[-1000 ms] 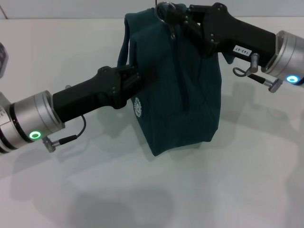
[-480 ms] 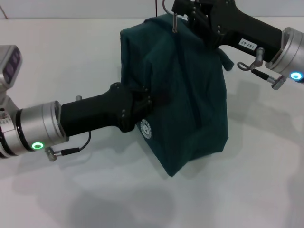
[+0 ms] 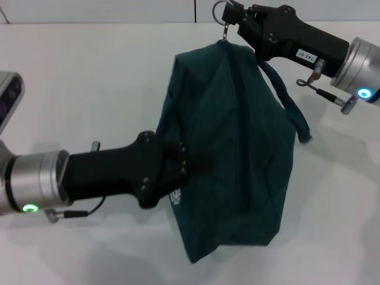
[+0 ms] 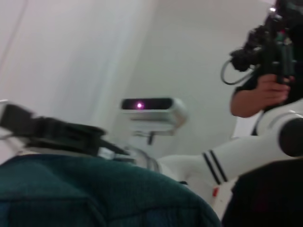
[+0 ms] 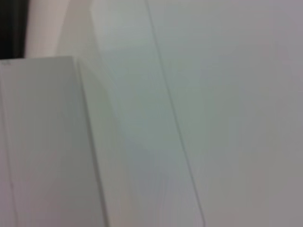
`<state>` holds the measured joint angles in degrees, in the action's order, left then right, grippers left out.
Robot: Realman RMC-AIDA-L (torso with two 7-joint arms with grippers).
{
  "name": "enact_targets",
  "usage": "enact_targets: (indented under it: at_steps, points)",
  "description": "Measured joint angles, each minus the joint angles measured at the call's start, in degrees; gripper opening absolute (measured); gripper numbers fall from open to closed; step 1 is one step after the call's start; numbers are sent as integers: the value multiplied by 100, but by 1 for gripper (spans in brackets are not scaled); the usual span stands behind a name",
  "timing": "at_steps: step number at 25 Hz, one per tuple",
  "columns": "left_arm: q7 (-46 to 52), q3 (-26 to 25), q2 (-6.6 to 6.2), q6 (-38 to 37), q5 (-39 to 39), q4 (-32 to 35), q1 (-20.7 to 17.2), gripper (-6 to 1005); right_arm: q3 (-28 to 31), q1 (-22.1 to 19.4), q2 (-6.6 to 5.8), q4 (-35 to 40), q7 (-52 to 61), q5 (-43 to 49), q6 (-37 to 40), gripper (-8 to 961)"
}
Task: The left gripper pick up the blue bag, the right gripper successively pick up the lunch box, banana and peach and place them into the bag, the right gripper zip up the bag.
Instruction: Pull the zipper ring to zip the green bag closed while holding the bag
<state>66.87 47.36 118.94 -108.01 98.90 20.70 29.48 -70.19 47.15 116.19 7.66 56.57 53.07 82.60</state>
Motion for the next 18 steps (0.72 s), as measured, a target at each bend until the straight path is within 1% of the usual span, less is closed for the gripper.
enact_targets:
  at_steps: [6,9,13,15,18]
  points:
    - [-289,5,-44,-365,116,51,-230,68,-25,-12,1,-18,128,1,-517,13]
    - [-403,-8,-63,-426,113,51,-329,70,-17,-139,1,2,158,-7,-613,13]
    - [-424,-166,-103,-167,29,48,-533,74,-6,-350,-2,57,135,-225,-349,13]
    - [-424,-361,-116,53,0,50,-645,75,-10,-487,-1,61,136,-372,-84,13]
    - [-423,-665,-100,468,-12,56,-764,78,-14,-742,-1,61,163,-583,304,13]
